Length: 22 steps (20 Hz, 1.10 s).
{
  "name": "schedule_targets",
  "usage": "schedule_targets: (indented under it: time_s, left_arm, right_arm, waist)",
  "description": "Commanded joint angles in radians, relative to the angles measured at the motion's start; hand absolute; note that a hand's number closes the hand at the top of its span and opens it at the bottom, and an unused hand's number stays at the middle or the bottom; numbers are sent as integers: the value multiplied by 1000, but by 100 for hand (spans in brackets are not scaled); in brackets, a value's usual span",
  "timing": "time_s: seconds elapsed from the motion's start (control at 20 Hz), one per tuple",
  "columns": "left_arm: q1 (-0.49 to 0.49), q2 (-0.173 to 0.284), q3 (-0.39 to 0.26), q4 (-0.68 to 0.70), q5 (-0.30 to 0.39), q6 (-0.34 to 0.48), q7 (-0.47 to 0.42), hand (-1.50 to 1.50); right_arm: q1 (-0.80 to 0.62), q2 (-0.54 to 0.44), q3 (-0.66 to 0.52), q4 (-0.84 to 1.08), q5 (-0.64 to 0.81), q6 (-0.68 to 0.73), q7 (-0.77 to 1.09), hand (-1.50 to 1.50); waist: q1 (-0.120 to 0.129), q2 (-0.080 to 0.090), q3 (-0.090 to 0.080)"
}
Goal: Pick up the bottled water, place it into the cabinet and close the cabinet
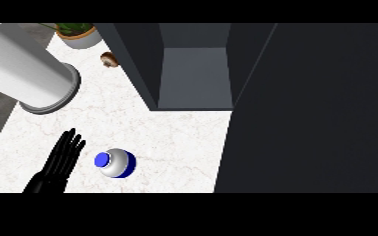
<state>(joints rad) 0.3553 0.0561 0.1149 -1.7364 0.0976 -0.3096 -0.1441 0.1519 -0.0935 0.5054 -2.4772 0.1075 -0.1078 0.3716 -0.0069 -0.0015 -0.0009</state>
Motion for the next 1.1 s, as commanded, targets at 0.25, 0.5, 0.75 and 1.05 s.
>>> schedule_targets:
  time_s: [0.25,0.5,0.75,1.05]
  left_arm:
    - [-139,13,47,368,-46,-17,-192,-150]
    - [-223,24,68,552,-79,-6,-311,-150]
    - [-266,44,81,654,-79,-25,-381,-150]
    - [-378,25,96,887,-110,10,-539,-150]
  right_arm:
    - [8,-20,82,-111,139,-53,80,-150]
    - [-11,-27,98,-93,146,-74,57,-150]
    - [-45,-41,45,-41,97,-76,34,-150]
    - [-80,-49,18,-74,82,-100,82,-150]
  waist:
    - [-3,-1,0]
    - [-4,-1,0]
    - [1,1,0]
    - [0,2,0]
